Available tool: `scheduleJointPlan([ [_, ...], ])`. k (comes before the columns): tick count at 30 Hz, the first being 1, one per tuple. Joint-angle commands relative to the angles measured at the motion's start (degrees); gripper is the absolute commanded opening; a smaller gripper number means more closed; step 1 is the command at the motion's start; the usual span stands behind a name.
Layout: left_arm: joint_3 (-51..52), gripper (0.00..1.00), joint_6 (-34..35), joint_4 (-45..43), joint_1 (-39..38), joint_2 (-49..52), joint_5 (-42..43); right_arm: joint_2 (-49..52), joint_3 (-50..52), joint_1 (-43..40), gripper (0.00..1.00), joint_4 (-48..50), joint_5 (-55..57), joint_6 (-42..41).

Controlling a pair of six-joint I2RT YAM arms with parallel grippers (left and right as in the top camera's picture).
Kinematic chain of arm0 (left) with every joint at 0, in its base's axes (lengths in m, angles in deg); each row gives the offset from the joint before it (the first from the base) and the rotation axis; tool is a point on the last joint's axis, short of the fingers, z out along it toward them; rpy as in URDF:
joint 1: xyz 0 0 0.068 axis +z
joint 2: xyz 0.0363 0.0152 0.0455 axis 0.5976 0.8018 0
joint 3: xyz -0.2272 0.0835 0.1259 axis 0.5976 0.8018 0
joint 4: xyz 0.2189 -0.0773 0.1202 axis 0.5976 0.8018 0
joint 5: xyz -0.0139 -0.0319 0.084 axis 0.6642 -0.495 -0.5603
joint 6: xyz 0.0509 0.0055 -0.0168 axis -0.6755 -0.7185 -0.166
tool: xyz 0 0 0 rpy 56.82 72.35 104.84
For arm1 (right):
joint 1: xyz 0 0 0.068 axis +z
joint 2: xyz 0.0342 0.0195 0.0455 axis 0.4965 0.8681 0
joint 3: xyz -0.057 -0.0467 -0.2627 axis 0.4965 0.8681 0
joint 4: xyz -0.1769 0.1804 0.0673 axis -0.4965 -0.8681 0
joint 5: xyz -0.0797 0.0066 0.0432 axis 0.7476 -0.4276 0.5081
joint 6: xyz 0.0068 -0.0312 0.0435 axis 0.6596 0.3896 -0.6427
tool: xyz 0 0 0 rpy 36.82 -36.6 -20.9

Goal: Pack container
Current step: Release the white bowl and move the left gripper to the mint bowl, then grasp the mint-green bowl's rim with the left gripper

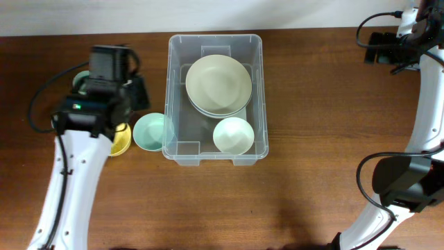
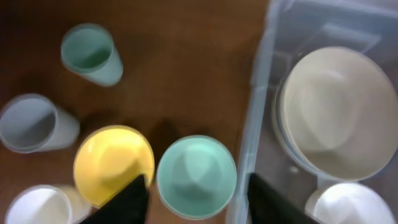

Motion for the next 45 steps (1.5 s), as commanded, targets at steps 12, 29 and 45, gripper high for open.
scheduleJointPlan([
  [12,2.2,0.78,-13.7,0.9,7.5,18.6,3.3,-1.2,-0.5,-0.1,0.99,0.0,-0.3,-0.5],
  [29,4.3,0.97,-60.3,-1.9,8.8,22.5,14.4,-1.2,-0.5,-0.1,0.99,0.0,-0.3,-0.4],
  [45,6.8,0.93,-66.9,-10.3,8.8,33.5,16.8,-1.2,-0.5,-0.1,0.99,0.0,-0.3,-0.5],
])
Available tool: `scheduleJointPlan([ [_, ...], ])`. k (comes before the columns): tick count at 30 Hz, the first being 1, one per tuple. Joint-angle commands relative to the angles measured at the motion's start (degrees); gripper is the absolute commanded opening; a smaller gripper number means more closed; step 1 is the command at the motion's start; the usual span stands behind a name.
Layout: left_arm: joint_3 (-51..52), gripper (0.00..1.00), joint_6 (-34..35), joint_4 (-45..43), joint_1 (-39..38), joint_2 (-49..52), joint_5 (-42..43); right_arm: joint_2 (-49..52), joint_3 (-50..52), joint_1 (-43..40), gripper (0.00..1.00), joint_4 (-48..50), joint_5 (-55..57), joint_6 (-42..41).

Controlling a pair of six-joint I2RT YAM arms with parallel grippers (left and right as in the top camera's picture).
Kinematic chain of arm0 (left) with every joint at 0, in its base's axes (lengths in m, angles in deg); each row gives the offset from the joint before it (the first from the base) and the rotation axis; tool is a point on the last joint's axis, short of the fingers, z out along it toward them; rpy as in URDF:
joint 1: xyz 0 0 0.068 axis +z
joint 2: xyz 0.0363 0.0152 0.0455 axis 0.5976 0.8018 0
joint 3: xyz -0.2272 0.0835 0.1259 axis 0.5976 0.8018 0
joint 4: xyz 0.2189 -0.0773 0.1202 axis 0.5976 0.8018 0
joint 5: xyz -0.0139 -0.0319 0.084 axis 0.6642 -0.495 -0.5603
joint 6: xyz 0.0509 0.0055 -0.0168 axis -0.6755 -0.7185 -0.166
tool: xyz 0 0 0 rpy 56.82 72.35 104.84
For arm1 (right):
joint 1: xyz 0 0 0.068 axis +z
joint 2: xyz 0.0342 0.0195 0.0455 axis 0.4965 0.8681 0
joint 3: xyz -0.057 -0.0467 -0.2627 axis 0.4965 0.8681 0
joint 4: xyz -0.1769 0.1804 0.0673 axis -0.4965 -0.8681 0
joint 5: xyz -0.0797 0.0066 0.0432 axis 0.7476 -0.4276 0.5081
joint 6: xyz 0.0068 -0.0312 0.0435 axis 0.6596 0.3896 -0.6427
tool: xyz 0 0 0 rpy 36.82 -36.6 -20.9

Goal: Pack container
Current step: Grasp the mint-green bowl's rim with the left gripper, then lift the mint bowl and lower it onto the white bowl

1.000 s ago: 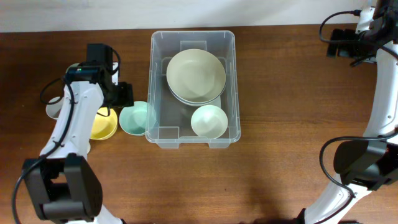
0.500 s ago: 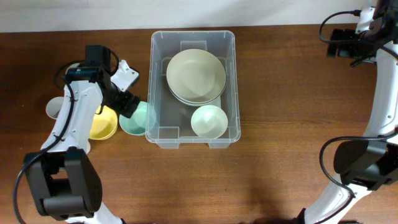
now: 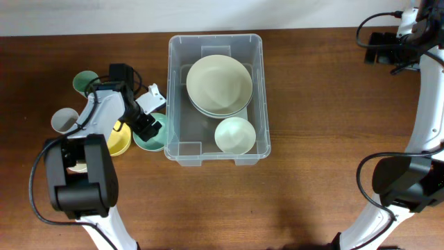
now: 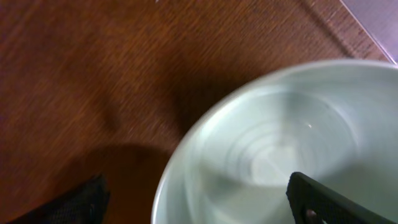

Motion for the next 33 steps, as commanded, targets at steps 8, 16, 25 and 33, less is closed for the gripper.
scheduleJointPlan([
  [8,0.7,0.44,-1.3,-2.3,0.1,1.4,2.6,-1.2,-0.5,-0.1,0.99,0.0,-0.3,-0.5],
  [16,0.7,0.01,-1.3,-2.7,0.1,1.4,2.6,-1.2,-0.5,-0.1,0.99,0.0,-0.3,-0.5],
  [25,-3.8,0.01,5.9,-9.2,1.2,1.4,-3.8,-1.2,-0.5,-0.1,0.99,0.0,-0.3,-0.5],
  [33,-27.5,0.01,24.4,1.8,2.0,0.8,-11.3,-1.2,-0.5,-0.1,0.99,0.0,-0.3,-0.5],
])
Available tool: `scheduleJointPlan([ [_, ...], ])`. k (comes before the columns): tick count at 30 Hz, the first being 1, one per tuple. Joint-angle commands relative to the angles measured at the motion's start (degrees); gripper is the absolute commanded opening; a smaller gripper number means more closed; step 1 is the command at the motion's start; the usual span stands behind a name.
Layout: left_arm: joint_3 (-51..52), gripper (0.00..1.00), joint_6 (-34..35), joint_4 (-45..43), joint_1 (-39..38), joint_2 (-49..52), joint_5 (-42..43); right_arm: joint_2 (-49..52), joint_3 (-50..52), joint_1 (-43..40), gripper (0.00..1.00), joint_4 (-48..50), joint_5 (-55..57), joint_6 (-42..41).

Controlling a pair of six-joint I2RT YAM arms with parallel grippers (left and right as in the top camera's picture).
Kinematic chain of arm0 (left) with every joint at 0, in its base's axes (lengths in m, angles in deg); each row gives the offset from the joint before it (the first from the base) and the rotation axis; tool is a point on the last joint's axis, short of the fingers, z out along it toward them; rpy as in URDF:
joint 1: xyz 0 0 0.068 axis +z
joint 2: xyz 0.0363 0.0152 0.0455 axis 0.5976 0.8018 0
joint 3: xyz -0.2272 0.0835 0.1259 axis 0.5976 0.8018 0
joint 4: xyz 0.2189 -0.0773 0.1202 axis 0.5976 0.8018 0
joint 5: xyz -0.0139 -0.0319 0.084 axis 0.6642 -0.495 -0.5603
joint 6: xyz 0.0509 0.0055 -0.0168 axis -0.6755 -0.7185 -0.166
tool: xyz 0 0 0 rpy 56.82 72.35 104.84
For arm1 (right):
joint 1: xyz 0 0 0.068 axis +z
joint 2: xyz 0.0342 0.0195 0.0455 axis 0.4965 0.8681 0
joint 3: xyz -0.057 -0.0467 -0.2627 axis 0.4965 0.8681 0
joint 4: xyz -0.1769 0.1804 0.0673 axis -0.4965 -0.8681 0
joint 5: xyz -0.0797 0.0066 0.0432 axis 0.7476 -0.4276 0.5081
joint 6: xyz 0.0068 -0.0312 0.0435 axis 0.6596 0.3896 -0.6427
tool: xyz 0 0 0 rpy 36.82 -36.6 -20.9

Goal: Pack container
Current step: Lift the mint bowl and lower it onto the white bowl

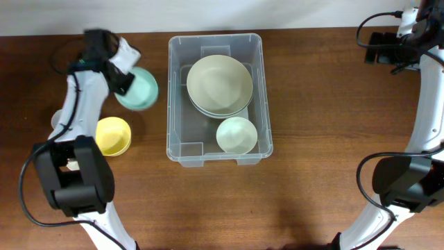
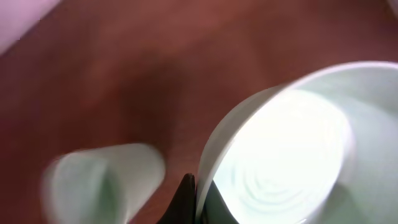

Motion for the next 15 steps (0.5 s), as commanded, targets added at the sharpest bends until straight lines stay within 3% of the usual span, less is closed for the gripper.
scheduleJointPlan([
  [1,-10.4,0.01,12.2,7.0,-1.8,-1.0,-2.1,-1.2,-0.5,-0.1,0.99,0.1,-0.3,-0.5],
  [5,-18.2,0.01,22.0,14.6,-5.6,-3.0,-2.0,-1.2,-0.5,-0.1,0.99,0.1,-0.3,-0.5],
  [8,-23.2,0.01,23.8,20.9,-11.5,-6.1,-1.8,-1.2,-0.5,-0.1,0.99,0.1,-0.3,-0.5],
  [15,-23.7,0.01,33.8,31.0,-24.1,-8.7,1.5,-1.2,-0.5,-0.1,0.99,0.1,-0.3,-0.5],
])
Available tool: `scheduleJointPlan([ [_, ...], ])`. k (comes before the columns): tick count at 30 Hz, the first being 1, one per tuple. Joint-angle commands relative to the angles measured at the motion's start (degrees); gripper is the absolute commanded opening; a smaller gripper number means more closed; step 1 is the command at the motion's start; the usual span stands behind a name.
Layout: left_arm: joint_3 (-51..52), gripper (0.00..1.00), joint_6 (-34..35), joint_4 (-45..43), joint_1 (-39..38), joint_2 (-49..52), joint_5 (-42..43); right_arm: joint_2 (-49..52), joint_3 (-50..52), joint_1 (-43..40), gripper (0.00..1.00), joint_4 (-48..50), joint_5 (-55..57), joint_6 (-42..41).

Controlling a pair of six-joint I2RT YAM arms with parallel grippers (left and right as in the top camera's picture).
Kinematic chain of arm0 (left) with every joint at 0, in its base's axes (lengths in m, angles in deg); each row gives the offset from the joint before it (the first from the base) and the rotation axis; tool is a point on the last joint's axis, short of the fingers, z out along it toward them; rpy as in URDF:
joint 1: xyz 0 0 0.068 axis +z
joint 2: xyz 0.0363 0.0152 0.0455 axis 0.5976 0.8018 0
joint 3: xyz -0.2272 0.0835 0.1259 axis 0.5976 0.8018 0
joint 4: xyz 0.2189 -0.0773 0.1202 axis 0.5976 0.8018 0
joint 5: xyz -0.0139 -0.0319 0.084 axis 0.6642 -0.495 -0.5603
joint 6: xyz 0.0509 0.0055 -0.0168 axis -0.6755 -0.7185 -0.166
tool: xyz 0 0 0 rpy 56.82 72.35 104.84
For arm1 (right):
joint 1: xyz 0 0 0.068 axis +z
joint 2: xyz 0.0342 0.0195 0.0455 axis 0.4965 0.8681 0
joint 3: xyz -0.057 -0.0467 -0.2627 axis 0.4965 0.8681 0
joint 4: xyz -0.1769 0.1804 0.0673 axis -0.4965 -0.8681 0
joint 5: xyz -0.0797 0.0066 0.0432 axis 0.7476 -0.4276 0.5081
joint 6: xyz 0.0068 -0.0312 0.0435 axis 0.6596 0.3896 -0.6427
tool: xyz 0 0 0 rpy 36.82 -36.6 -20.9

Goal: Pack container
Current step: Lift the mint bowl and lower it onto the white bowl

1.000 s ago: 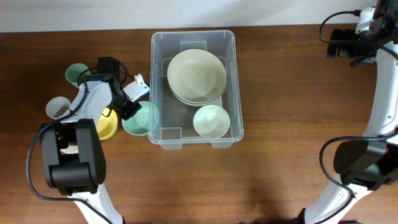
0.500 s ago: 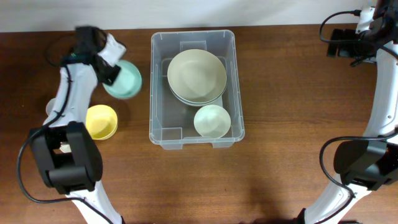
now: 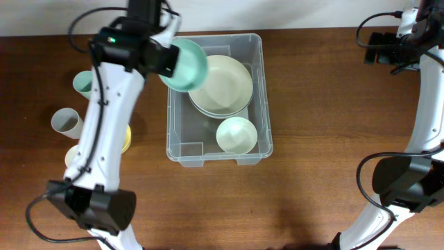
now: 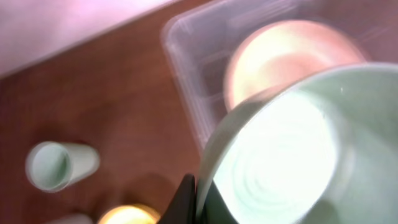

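My left gripper is shut on the rim of a mint-green bowl and holds it tilted in the air over the far-left corner of the clear plastic container. In the left wrist view the bowl fills the right half, with its rim pinched between my dark fingers. Inside the container are a stack of cream plates and a small pale bowl. My right gripper is far off at the table's back right, its jaws unclear.
Left of the container stand a green cup, a grey cup and a white cup. A yellow bowl lies partly under my left arm. The right arm's base is at the right edge.
My left gripper has moved the green bowl from left of the container to above its far-left corner. The right arm has not moved.
The green bowl first sat on the table beside the container's left wall, with my left gripper open above it. Then the gripper was down at the bowl. Then it held the bowl lifted at the back left, and now over the container.
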Motion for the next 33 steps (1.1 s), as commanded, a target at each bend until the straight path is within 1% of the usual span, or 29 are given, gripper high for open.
scheduleJointPlan([
  [1,-0.5,0.01,6.9,4.5,-5.3,-1.0,5.4,-1.2,-0.5,-0.1,0.99,0.0,-0.3,-0.5],
  [3,0.1,0.01,6.9,5.7,-7.6,-0.8,8.0,-1.2,-0.5,-0.1,0.99,0.0,-0.3,-0.5],
  [6,2.8,0.01,10.1,5.7,-10.7,-0.8,8.4,-1.2,-0.5,-0.1,0.99,0.0,-0.3,-0.5],
  [11,12.2,0.01,10.5,0.8,-14.8,-0.7,8.3,-1.2,-0.5,-0.1,0.99,0.0,-0.3,-0.5],
  [17,21.7,0.01,11.4,-7.9,-14.8,-0.6,10.6,-1.2,-0.5,-0.1,0.99,0.0,-0.3,-0.5],
  [22,27.5,0.01,12.0,-13.6,-14.9,-0.5,10.7,-1.2,-0.5,-0.1,0.99,0.0,-0.3,-0.5],
  [25,29.6,0.01,12.0,-15.1,-14.9,-0.5,10.7,-1.2,-0.5,-0.1,0.99,0.0,-0.3,-0.5],
  [30,30.2,0.01,12.0,-15.4,-15.0,-0.5,10.7,-1.2,-0.5,-0.1,0.99,0.0,-0.3,-0.5],
  [31,30.2,0.13,12.0,-15.6,-15.0,-0.5,10.7,-1.2,-0.5,-0.1,0.99,0.0,-0.3,-0.5],
  [32,30.2,0.35,12.0,-16.0,-15.0,-0.5,10.7,-1.2,-0.5,-0.1,0.99,0.0,-0.3,-0.5],
  [33,30.2,0.43,12.0,-16.3,-15.0,-0.5,10.7,-1.2,-0.5,-0.1,0.99,0.0,-0.3,-0.5],
])
